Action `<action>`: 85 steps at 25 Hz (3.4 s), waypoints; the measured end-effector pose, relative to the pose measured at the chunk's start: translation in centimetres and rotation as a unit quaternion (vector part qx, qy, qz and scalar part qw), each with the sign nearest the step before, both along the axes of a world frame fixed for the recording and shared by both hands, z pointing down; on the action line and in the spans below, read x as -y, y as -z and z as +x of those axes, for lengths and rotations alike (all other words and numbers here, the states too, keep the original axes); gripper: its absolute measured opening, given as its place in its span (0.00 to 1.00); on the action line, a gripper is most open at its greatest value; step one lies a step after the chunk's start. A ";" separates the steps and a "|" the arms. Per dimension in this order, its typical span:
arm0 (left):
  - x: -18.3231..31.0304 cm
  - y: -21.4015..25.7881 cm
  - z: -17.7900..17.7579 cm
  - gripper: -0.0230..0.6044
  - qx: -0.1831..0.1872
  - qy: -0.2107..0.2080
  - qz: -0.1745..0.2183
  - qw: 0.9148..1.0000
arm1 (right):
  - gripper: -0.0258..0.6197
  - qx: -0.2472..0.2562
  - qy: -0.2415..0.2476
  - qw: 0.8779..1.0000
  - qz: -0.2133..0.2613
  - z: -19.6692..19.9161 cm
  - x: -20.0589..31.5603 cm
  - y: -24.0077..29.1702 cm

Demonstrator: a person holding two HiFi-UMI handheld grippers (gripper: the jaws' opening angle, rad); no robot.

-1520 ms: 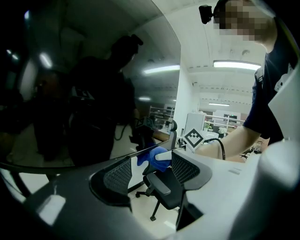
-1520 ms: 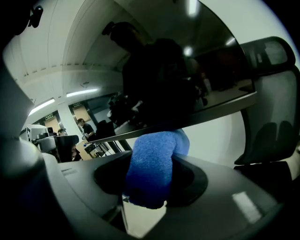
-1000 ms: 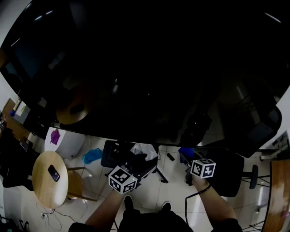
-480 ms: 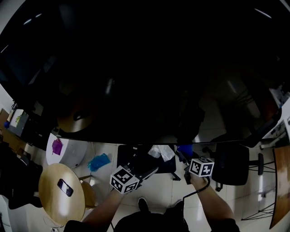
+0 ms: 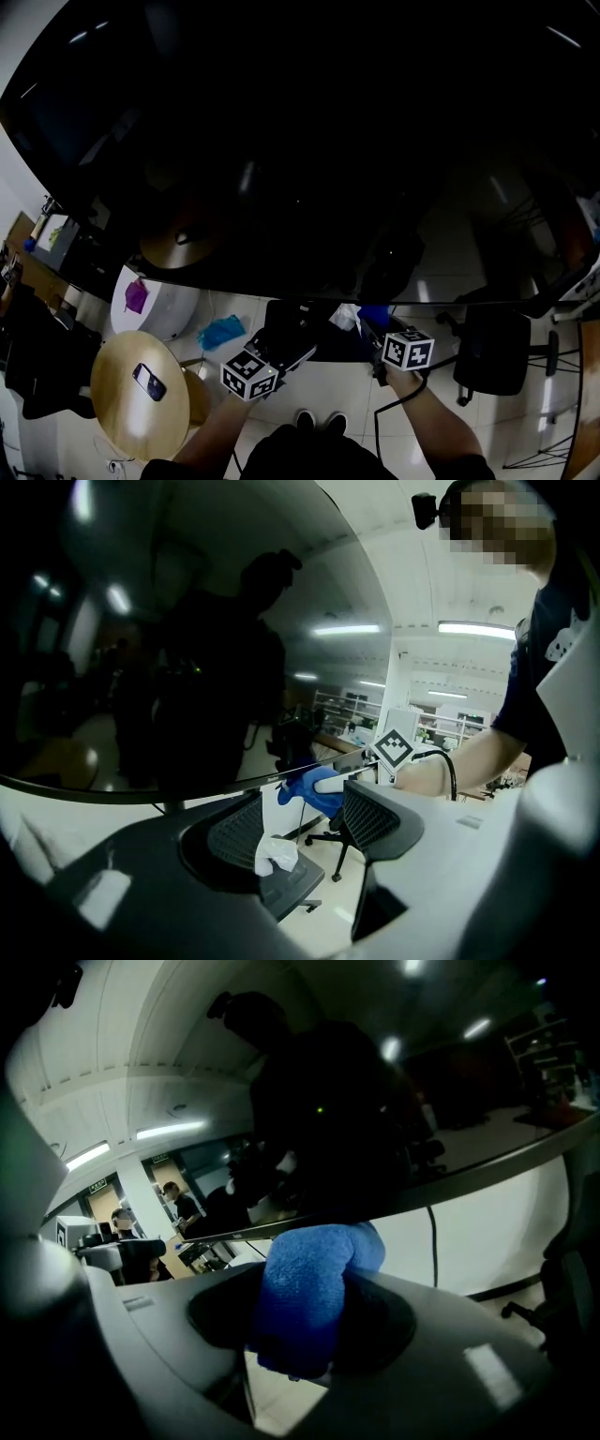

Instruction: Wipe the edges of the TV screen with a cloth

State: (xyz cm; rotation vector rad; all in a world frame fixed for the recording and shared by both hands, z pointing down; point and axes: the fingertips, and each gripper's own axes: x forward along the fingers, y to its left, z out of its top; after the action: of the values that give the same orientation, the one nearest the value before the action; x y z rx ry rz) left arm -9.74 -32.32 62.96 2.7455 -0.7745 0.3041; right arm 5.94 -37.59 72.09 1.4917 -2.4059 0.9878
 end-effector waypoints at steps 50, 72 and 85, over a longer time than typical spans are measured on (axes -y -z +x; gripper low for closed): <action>8.9 -4.4 -43.0 0.45 -0.020 0.091 -0.020 0.995 | 0.37 -0.025 0.095 0.995 -0.008 -44.8 8.9 -1.3; 9.4 -4.6 -57.5 0.45 -0.015 0.217 0.013 0.976 | 0.37 -0.005 0.236 0.972 -0.013 -65.2 9.7 -1.0; 8.9 -4.0 -61.3 0.45 -0.221 0.212 -0.085 0.948 | 0.37 0.007 0.343 0.936 0.078 -72.8 6.8 2.9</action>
State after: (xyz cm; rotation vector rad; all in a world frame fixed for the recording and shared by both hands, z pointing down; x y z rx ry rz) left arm -71.02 -41.18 66.97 2.2774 -1.1096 -0.3089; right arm -66.82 -44.40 69.15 0.5595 -2.7389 0.6492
